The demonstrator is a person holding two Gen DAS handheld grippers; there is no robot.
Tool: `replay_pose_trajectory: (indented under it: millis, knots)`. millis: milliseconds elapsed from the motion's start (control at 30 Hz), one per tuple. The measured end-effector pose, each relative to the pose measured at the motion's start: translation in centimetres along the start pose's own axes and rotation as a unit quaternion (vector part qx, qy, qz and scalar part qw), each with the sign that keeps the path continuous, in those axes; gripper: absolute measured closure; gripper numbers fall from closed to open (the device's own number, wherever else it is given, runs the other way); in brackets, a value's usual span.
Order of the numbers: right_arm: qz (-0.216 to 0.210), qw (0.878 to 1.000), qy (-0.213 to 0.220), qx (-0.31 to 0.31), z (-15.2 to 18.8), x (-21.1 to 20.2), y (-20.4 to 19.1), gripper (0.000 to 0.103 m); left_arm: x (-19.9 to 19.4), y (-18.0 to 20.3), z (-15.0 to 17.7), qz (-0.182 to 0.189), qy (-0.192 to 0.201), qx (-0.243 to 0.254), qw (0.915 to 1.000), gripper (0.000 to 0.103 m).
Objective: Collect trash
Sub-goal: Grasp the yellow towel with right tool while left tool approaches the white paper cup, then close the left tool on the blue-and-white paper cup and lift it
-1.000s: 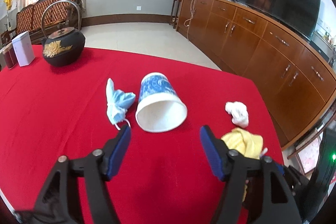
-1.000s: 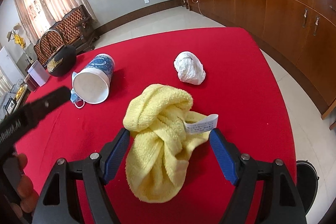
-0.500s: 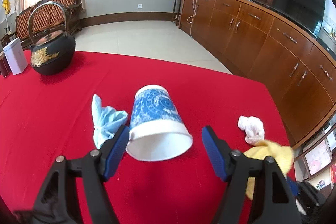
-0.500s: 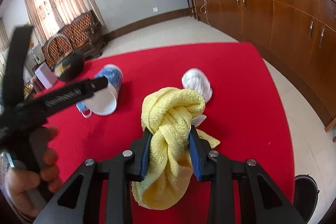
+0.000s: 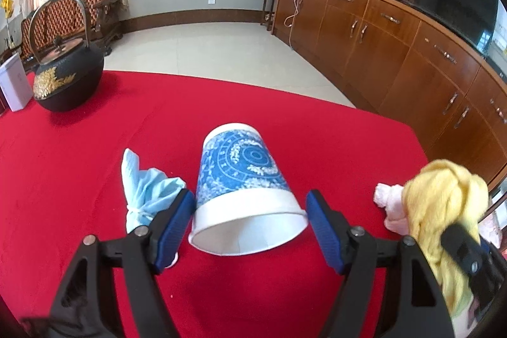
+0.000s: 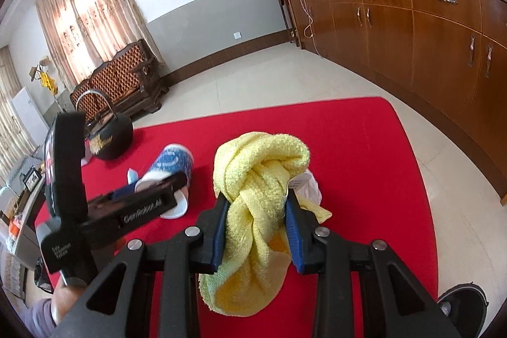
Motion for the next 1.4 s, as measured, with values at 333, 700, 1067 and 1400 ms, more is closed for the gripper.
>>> replay_pose_trajectory:
  millis: [333,700,1067,1400]
  knots:
    - [0.002,1.000,0.009,-0.006,-1.9,0.5,0.0,0.068,0.5,0.0,-1.6,-0.004,-0.005,0.009,0.9999,0.023]
    - [0.011,1.000,-0.002,-0.005,-3.4,3.1,0.8,0.068,3.1,0.6,-1.1,0.000,-0.037,0.010,0.9993,0.032]
    - [0.015,1.000,-0.007,0.006,-2.8,3.7,1.6,0.068,0.8,0.0,-0.5,0.013,0.007,0.018,0.9997,0.049]
    - [0.012,1.000,-0.004,-0.001,-1.9,1.1,-0.2,0.068,-3.6,-0.7,1.0,0.039,0.021,0.015,0.9989,0.050]
Point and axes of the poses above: each gripper's, at about its wrist camera, not at the fingertips, and x roughly the way its jaws point, y to its right, z to its underside, the point moved 1 cm from there along x, roughly the way its jaws point, and after that the axes turned 14 degrees about -z, right-handed, at the moved point
